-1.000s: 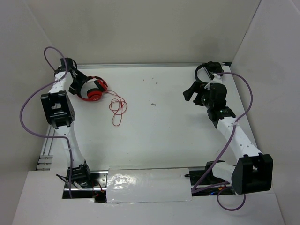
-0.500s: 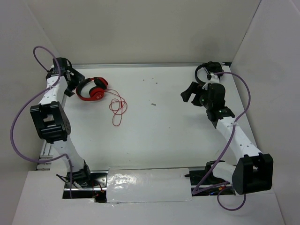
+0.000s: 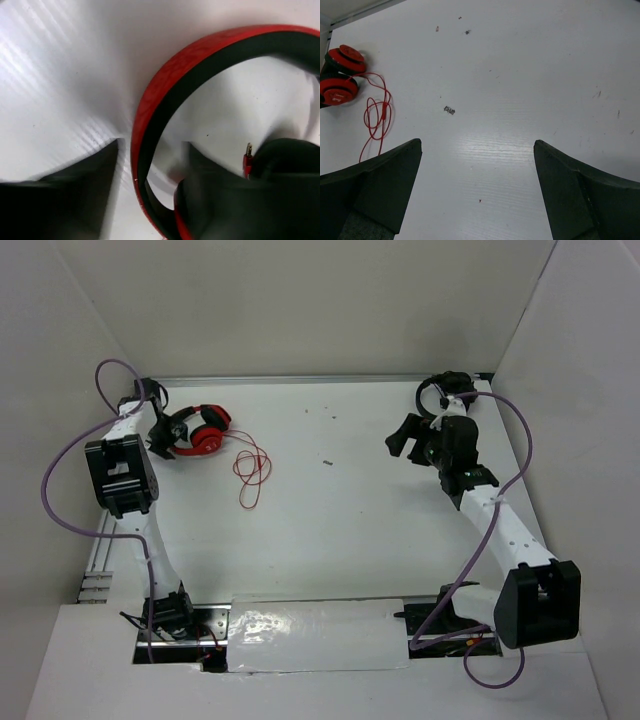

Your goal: Wrap the headphones

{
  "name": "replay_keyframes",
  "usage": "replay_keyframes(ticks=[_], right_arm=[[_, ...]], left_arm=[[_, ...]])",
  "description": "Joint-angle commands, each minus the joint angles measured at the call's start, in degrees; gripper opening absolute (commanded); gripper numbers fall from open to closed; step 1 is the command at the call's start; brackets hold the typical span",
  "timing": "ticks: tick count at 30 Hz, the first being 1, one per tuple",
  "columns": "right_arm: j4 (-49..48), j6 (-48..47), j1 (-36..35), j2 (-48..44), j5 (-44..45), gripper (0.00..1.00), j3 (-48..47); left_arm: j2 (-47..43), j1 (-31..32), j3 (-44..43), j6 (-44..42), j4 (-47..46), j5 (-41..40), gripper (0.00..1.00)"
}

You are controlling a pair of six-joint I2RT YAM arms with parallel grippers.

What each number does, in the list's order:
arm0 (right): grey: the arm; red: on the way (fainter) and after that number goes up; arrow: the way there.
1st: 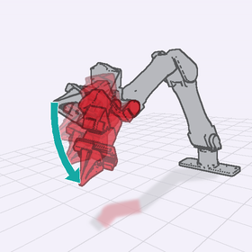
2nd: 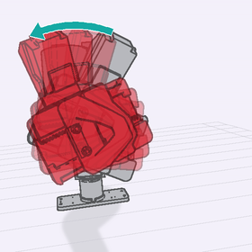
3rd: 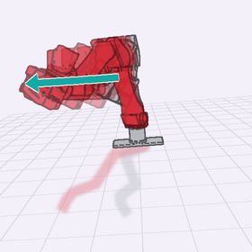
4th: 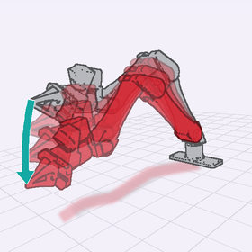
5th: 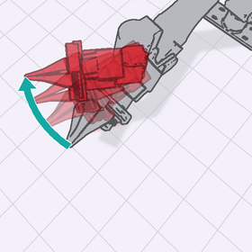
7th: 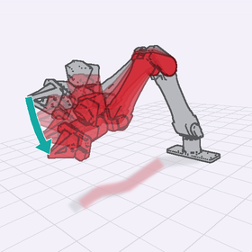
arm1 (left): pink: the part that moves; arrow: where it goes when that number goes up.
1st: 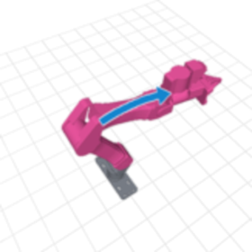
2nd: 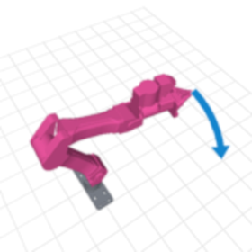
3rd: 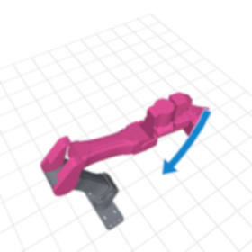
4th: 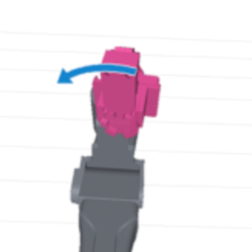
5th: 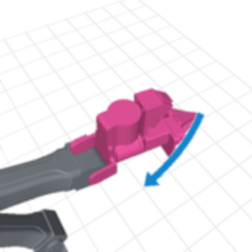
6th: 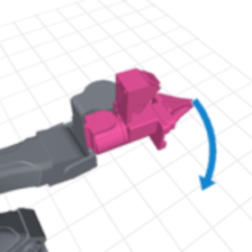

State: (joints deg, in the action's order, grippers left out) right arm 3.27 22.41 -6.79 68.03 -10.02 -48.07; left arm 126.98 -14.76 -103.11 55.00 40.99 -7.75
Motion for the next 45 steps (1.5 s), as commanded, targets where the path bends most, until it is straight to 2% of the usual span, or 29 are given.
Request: replay_keyframes(ticks=[1, 2, 3, 5, 6, 7, 9, 13, 14, 19, 24, 26, 30, 34, 36, 37, 41, 45], right_arm=[[-0.02, -1.14, -0.51, 0.17, 0.09, 1.0, -3.08], [-0.19, -0.97, -0.42, 0.09, -0.17, 1.0, -2.99], [-0.28, -1.14, -0.51, -0.09, -1.31, 1.0, -2.82], [-0.89, -1.76, -1.21, -0.88, -3.07, 1.0, -2.29], [-1.16, -1.93, -1.82, -1.49, -4.12, 1.0, -2.2], [-1.07, -2.46, -2.61, -1.93, -4.56, 1.0, -2.29], [-0.55, -3.51, -6.65, -2.72, -4.13, 1.0, -2.72], [-0.63, -4.66, -14.99, -3.95, -2.81, 1.0, -4.04], [-0.28, -5.1, -18.06, -4.13, -2.9, 1.0, -5.0], [3.59, -8.18, -26.16, -2.9, 0.51, 1.0, -9.75], [2.18, -11.33, -32.58, -3.34, 2.9, 1.0, -9.67], [3.93, -12.04, -35.39, -2.38, 5.7, 1.0, -11.24], [4.55, -9.95, -38.91, -0.1, 9.66, 1.0, -13.79], [3.41, -7.56, -42.42, 3.85, 12.83, 1.0, -15.64], [4.37, -7.56, -43.48, 5.01, 14.24, 1.0, -16.96], [4.38, -8.34, -44.01, 8.49, 14.24, 1.0, -18.53], [9.65, -8.36, -44.45, 12.47, 25.47, 1.0, -20.57], [11.41, -7.3, -44.89, 14.93, 26.55, 0.97, -20.75]], left_arm=[[2.22, -0.09, -2.97, 1.68, 0.93, 0.36, 0.54], [1.7, -0.18, -3.15, 2.03, 1.71, 0.45, 0.44], [1.0, 0.0, -2.54, 2.13, 1.55, 0.54, 0.3], [-2.5, 0.26, -0.18, 1.34, -0.02, 1.59, 0.18], [-4.09, 0.52, 0.8, 0.81, -0.73, 1.86, 0.07], [-7.59, 0.87, 1.85, 0.89, -0.91, 1.95, 0.01], [-11.64, 2.45, 5.36, -0.42, -2.49, 2.04, 0.0], [-26.05, 8.51, 12.21, -1.13, -1.18, -0.41, 0.0], [-28.69, 12.09, 16.76, -1.74, -2.22, -1.64, 0.0], [-47.3, 22.03, 33.72, 2.56, -5.13, 1.33, 0.0], [-57.53, 28.82, 40.53, 8.28, -5.84, 2.38, 0.0], [-58.77, 31.89, 40.62, 8.8, -4.79, 2.48, 0.0], [-58.78, 37.6, 38.69, 14.15, 2.41, -3.74, 0.0], [-57.11, 40.25, 37.28, 20.13, 9.18, -6.49, 0.0], [-55.97, 41.65, 36.23, 20.32, 9.54, -6.66, 0.0], [-55.7, 42.09, 35.88, 19.71, 9.28, -6.49, 0.0], [-55.26, 45.16, 34.03, 19.79, 9.81, -6.84, 0.0], [-56.22, 47.02, 34.47, 21.55, 8.93, -7.81, 0.0]])
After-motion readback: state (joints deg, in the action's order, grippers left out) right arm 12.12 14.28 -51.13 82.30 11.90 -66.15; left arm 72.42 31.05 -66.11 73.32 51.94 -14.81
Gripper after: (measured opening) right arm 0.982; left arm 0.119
